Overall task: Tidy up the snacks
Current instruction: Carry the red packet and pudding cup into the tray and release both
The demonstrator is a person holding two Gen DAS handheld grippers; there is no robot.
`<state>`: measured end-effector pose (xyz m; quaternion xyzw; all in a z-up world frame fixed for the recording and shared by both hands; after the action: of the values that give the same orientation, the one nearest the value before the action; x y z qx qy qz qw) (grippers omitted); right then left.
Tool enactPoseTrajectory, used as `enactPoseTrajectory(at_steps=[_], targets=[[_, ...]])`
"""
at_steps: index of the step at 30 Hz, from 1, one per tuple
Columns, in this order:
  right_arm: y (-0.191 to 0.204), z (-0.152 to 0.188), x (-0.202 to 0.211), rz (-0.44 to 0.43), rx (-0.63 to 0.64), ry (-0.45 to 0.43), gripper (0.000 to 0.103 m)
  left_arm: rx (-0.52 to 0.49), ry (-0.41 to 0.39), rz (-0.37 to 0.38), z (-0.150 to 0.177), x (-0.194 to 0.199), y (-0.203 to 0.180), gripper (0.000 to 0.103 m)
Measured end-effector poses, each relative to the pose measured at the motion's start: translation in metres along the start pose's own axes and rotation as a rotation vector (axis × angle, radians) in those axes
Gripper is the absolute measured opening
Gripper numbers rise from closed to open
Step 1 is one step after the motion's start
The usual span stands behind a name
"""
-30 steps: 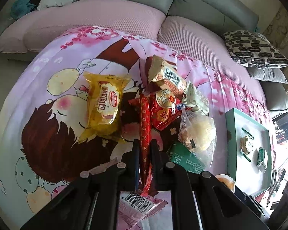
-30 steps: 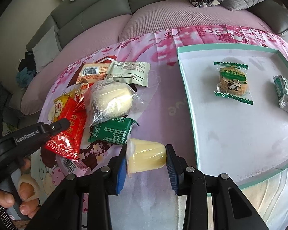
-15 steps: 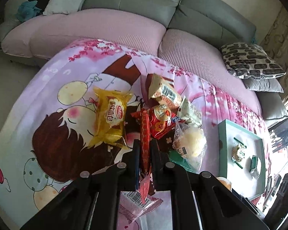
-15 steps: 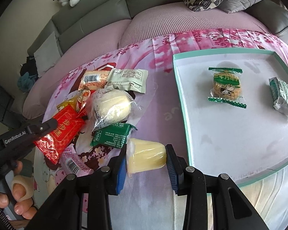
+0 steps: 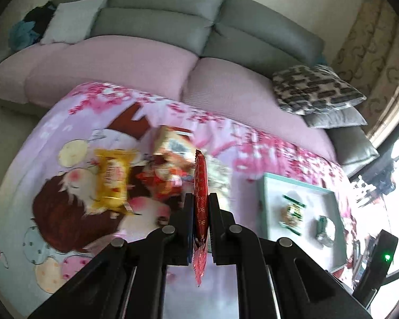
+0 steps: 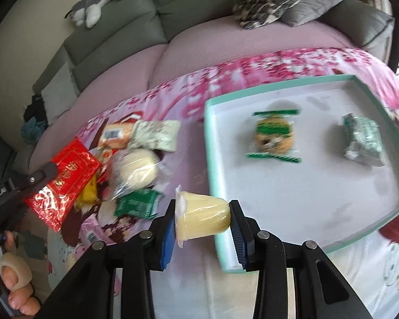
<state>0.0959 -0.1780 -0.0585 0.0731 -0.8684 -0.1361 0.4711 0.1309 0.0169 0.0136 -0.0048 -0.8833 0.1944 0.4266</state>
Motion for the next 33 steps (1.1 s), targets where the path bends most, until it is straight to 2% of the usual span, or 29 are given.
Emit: enactPoseTrajectory(at_steps=[5,14,20,25,33], targets=[[-0.042,-0.002,0.010,0.069,-0.059,-0.016,0.039,-0.070,0.038,0.067,0.016,-0.012,-0.050,0.010],[-0.140,0.001,0.034,0.214,-0.211,-0.038,0.039,-0.201,0.130,0.193,0.060,-0.035,-0.143,0.010],[-0.185,0.004,0.042,0.276,-0.304,-0.049,0.039,-0.269,0.191,0.261,0.087,-0.050,-0.182,0.010],[-0.198,0.007,0.041,0.290,-0.331,-0.045,0.039,-0.266,0.235,0.309,0.099,-0.065,-0.194,0.010],[-0.201,0.009,0.031,0.290,-0.337,-0.023,0.039,-0.128,0.341,0.339,0.108,-0.104,-0.172,0.010]])
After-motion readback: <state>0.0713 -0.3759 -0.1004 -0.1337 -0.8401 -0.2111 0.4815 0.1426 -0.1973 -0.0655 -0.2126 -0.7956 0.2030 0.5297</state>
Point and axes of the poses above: each gripper's, at about its wrist camera, not at the fingertips, and x roughly against the way its jaws point, y to its left, z to its underside, the point moved 8 cm from there along -x, roughly the way its jaws point, and after that the axes turned 6 degrees about x, right-handed, at the moved point
